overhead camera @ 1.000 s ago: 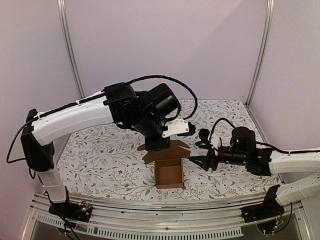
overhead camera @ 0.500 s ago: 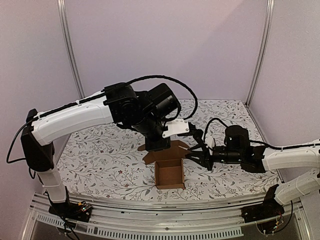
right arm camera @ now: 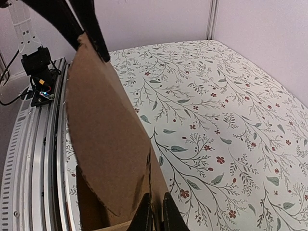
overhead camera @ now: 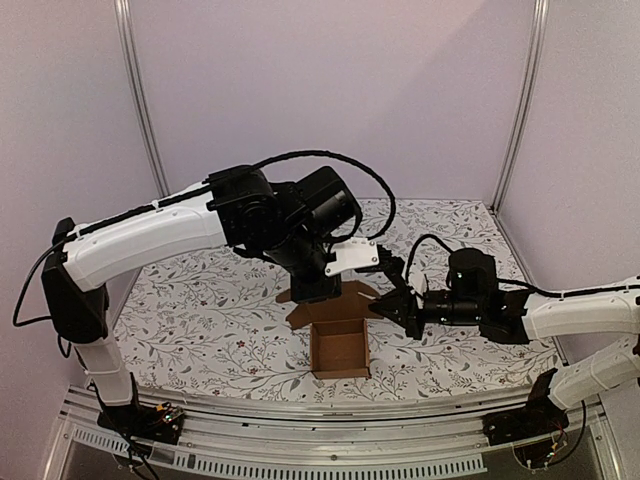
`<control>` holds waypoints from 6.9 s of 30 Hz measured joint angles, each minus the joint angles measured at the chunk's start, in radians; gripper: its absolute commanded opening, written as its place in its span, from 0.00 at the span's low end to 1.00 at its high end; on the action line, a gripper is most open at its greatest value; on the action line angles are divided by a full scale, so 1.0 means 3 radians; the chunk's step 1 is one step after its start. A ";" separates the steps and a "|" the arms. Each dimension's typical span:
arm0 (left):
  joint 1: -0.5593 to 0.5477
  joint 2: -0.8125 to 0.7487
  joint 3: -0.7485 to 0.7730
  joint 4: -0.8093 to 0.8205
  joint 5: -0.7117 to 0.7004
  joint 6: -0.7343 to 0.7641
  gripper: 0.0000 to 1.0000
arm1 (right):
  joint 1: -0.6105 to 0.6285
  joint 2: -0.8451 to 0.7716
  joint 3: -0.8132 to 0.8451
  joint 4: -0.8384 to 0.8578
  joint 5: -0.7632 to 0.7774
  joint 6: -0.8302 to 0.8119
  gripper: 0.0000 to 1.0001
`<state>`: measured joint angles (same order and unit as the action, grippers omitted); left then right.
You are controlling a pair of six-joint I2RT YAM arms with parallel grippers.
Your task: Fold the paper box
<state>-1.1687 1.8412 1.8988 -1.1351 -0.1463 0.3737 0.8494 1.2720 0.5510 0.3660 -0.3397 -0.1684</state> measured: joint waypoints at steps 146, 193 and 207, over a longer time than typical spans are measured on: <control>0.0282 -0.0710 -0.3216 0.4227 -0.0608 -0.2331 0.00 | 0.1141 0.1113 0.0752 -0.0206 0.3976 0.1850 0.00; -0.0025 -0.0507 -0.3360 0.4379 -0.0927 -0.2506 0.00 | 0.1377 0.1530 0.0927 -0.0427 0.4420 0.2434 0.00; -0.0061 -0.0504 -0.3368 0.4393 -0.0961 -0.2480 0.00 | 0.1424 0.1513 0.0905 -0.0486 0.4298 0.2440 0.26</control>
<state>-1.1870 1.6901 0.8883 0.1829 -0.4347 -0.3702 1.2766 1.7260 0.8227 0.2203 0.9497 0.5636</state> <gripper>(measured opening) 0.003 0.185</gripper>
